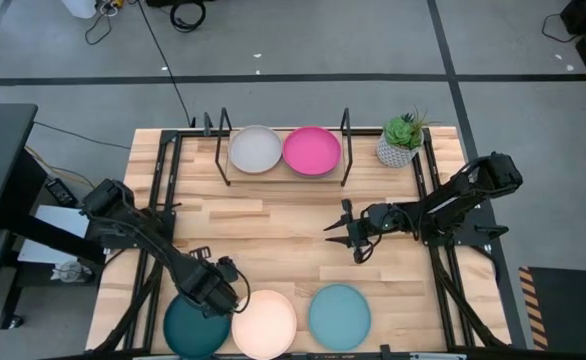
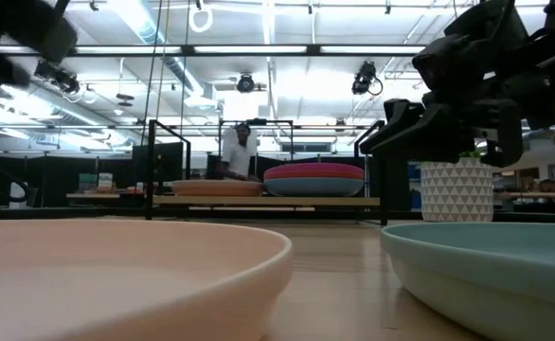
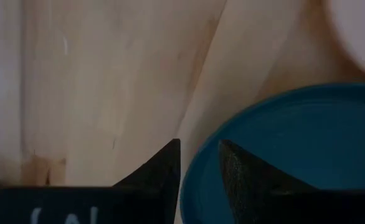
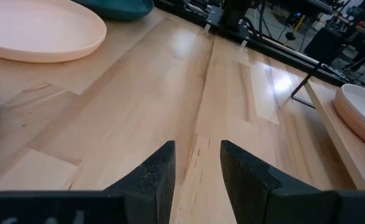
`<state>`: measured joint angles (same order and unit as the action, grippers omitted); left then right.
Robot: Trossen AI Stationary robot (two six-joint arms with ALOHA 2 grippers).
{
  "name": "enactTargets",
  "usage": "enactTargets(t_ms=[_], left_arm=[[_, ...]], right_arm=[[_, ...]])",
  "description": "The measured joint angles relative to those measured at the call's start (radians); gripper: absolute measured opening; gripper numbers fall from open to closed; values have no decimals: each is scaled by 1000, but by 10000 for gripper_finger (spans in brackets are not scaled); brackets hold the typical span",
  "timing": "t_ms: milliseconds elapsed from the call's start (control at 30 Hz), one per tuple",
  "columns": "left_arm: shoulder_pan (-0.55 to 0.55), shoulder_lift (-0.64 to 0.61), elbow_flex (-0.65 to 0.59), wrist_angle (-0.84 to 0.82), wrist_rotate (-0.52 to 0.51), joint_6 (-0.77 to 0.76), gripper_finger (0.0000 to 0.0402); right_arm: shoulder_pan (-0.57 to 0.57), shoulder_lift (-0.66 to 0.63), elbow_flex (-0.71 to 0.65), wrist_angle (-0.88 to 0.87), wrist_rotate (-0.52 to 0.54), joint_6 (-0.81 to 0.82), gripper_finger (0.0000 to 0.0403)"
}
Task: Place and stack plates onto a shelf
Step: Stack the dark green plate on top of the pink plate on the shelf
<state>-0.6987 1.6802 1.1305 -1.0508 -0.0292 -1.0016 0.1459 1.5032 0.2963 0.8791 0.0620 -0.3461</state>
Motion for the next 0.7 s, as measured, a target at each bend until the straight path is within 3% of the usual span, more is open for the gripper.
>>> enactTargets(t_ms=[400, 700], left_arm=[[2, -91, -169, 179, 75, -73, 116], [-1, -93, -260, 309, 101, -61, 116]], right_arm=[[0, 0, 0, 1, -3, -3, 133], [0, 0, 0, -5, -3, 0, 130]])
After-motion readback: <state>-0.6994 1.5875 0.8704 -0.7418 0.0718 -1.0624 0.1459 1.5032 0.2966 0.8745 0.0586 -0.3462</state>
